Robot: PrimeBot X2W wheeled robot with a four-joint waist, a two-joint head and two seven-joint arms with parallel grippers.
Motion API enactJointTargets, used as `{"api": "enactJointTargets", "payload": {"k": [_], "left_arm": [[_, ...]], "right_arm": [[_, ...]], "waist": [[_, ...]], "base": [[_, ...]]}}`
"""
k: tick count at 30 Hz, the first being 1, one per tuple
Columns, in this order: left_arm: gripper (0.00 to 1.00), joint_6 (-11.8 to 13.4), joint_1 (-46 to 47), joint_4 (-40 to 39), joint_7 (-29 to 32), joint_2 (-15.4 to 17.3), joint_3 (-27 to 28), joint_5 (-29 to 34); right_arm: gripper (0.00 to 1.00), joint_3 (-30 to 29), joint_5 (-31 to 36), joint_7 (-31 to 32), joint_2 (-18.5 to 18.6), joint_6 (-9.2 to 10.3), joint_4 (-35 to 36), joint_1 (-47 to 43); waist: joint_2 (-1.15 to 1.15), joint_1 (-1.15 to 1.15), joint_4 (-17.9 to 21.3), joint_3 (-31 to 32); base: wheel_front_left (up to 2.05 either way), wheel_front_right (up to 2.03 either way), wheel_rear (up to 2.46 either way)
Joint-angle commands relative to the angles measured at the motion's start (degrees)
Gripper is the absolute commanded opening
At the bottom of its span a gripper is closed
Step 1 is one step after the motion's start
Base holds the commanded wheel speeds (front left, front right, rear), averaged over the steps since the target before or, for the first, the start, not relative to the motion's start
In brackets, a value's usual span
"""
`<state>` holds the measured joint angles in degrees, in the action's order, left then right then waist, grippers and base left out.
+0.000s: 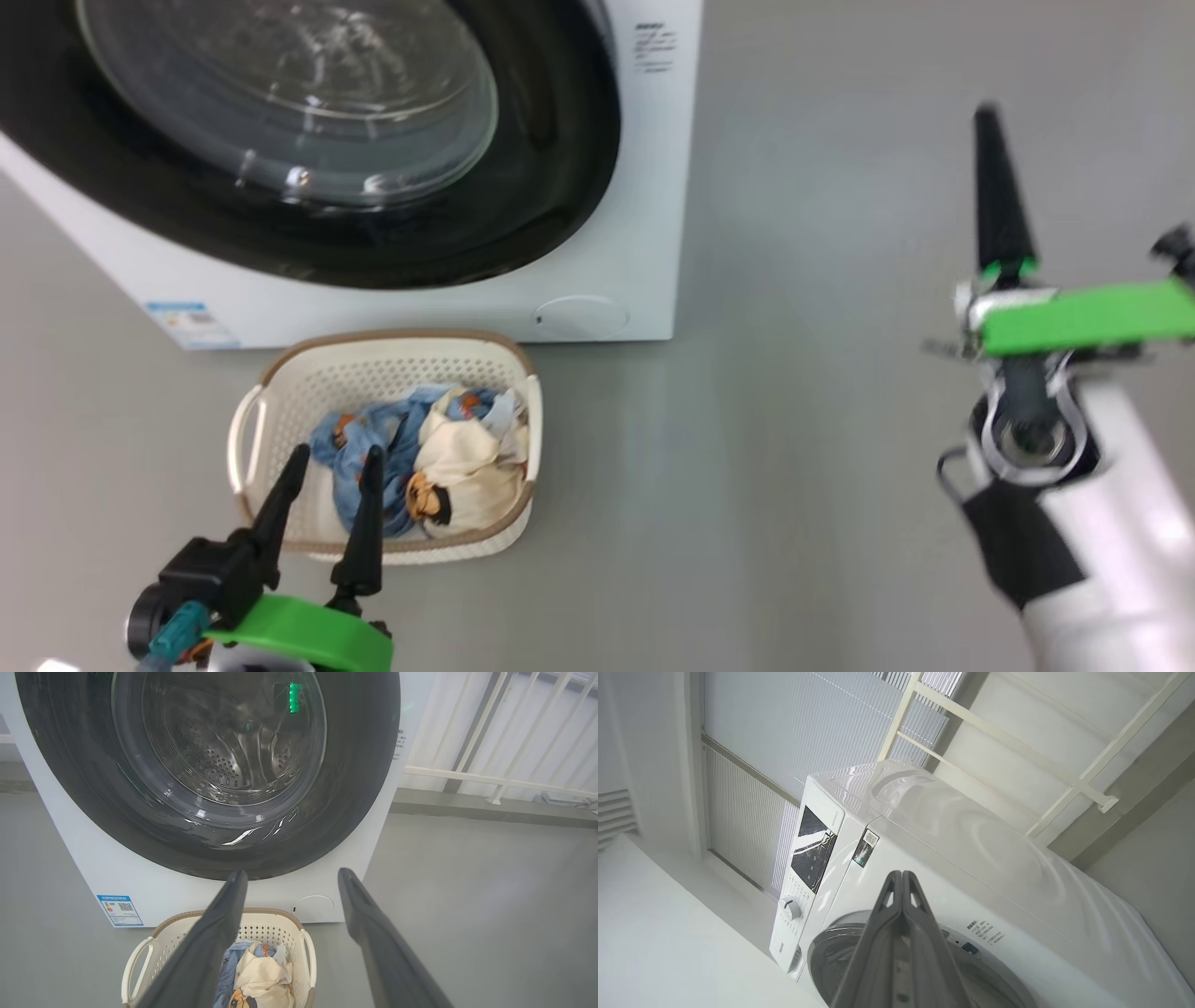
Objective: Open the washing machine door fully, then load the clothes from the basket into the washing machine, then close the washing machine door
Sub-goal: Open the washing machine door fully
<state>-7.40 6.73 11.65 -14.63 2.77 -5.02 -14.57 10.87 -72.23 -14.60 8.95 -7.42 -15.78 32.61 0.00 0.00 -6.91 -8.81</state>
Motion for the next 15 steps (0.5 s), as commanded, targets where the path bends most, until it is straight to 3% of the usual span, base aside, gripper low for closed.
{"api": "enactJointTargets", "payload": {"k": [1, 4, 8, 15], "left_arm": [[1.0, -0.1, 2.3, -1.3, -0.4, 0.7, 1.7, -0.4], [1.0, -0.1, 3.2, -1.3, -0.4, 0.5, 0.9, -0.9], [1.0, -0.1, 4.4, -1.4, -0.4, 0.3, -0.4, -1.4], [1.0, -0.1, 6.1, -2.2, -0.4, 0.1, -2.8, -2.7]], "right_arm": [[0.0, 1.4, -1.3, 0.3, -0.1, -0.07, 1.3, 1.7], [0.0, 1.5, -11.6, 6.4, 1.7, -0.07, 0.6, 5.4], [0.0, 0.2, -20.0, 15.6, 4.0, -0.07, -1.0, 10.0], [0.0, 1.8, -22.7, 31.2, 7.9, -0.07, -7.6, 17.2]], "waist": [[0.0, 0.0, -2.0, -1.8], [0.0, 0.0, -3.8, -3.3], [0.0, 0.0, -6.1, -5.3], [0.0, 0.0, -9.9, -8.7]], "base": [[0.0, 0.0, 0.0], [0.0, 0.0, 0.0], [0.0, 0.0, 0.0], [0.0, 0.0, 0.0]]}}
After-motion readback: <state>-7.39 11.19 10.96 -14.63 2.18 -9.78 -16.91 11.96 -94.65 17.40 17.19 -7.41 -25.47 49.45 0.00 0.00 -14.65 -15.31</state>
